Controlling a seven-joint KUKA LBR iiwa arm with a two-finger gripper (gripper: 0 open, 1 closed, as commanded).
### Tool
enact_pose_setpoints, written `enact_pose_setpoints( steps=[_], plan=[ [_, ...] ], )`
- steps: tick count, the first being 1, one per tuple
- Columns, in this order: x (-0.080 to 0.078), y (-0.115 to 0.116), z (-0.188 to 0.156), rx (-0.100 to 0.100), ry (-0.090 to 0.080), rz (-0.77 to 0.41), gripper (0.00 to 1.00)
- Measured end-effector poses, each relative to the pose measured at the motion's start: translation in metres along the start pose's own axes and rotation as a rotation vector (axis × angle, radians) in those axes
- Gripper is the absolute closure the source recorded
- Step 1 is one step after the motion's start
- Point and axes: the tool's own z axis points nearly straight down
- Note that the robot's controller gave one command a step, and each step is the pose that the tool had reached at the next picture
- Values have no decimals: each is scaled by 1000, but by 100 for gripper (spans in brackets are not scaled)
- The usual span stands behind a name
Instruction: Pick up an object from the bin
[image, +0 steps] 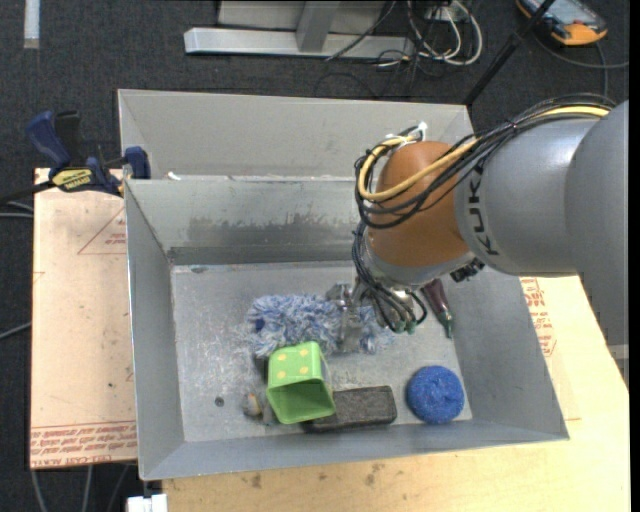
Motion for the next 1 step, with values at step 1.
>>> enact_pose_setpoints(
  steps=[1],
  plan=[
    [-10,6,-130,0,-9,26,100]
  ],
)
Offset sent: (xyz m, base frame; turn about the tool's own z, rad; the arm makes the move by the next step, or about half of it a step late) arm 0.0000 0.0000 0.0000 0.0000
